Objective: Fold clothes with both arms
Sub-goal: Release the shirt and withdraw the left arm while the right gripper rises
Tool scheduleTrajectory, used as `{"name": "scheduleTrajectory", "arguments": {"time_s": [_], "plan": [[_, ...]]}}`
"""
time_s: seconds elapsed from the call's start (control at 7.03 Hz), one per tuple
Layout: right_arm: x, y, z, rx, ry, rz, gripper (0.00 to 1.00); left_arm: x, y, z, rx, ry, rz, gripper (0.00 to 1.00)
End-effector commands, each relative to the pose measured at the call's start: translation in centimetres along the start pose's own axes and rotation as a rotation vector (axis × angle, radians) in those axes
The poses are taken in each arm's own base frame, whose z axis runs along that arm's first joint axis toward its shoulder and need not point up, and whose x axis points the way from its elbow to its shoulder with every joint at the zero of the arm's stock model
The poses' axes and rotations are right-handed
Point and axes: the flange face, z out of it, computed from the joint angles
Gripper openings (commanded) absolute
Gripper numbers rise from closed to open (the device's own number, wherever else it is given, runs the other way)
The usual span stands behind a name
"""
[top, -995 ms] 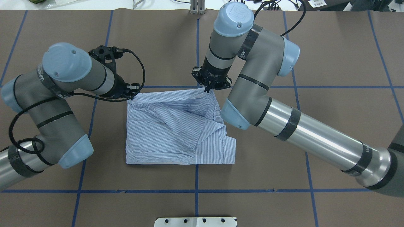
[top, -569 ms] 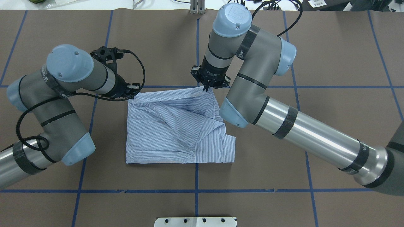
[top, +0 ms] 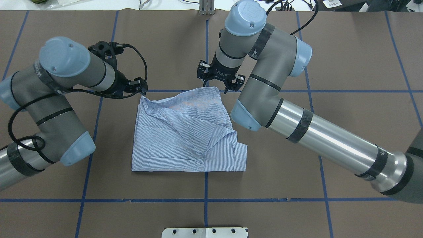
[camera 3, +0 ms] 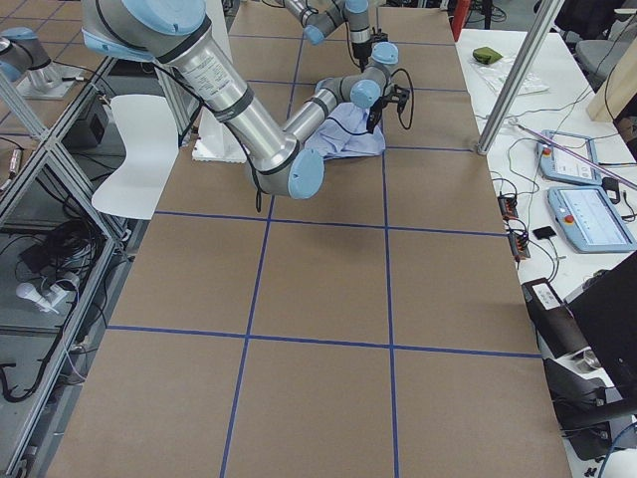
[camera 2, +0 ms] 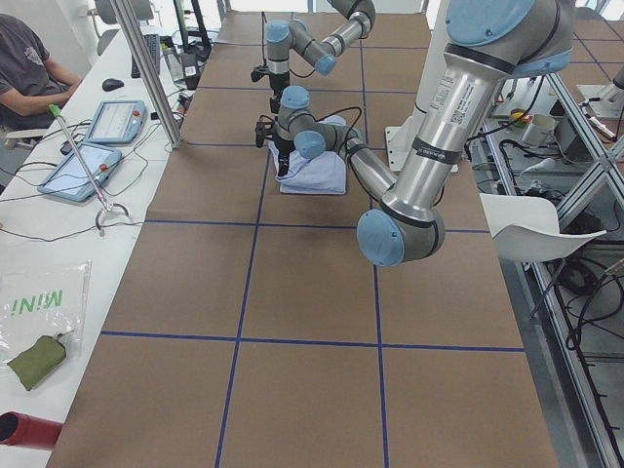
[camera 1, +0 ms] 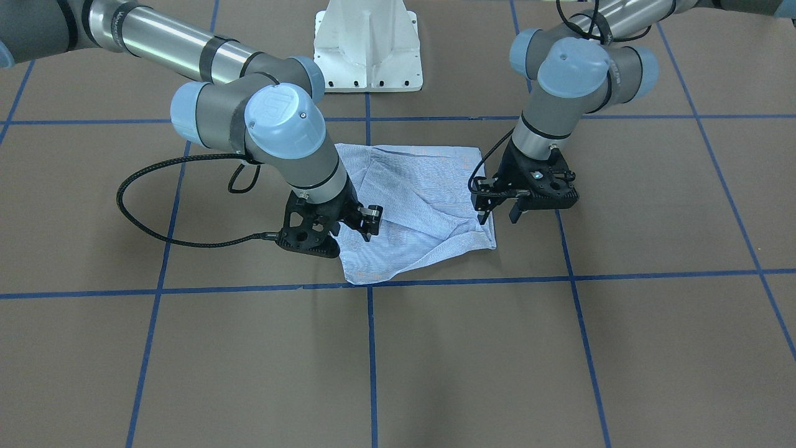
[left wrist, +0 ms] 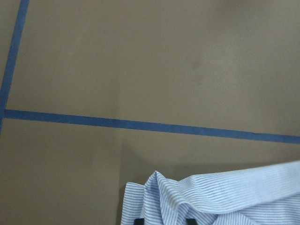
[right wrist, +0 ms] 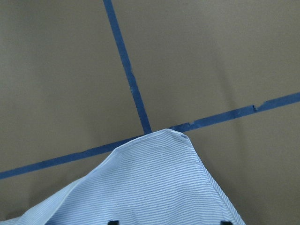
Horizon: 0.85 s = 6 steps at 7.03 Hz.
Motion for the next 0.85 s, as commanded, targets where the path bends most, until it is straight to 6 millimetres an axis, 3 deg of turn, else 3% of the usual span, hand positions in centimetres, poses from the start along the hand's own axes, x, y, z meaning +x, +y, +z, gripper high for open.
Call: {"name": "scheduleTrajectory", "arguments": {"time_s": [0.0, 0.28, 0.57, 0.71], "plan": [[-1.9, 2.0, -0.1, -0.015, -0.016, -0.018, 1.0, -1.7, -2.7, -1.8, 0.003, 0.004, -0.002, 1.0], [-2.8, 6.2, 4.1, 0.023, 0.025, -0.091, 1.0, -2.9, -3.9, -2.6, 0.021, -0.008, 0.035, 1.0], [-6.2, 6.3, 7.4, 0.04, 0.091, -0.174, 1.0, -4.6, -5.3, -3.3, 0.04, -0.027, 0.076, 1.0], [-7.0, 7.1, 8.9, 0.071, 0.117, -0.214, 1.0, -6.3, -6.4, -4.0, 0.048, -0.039, 0.094, 1.0]]}}
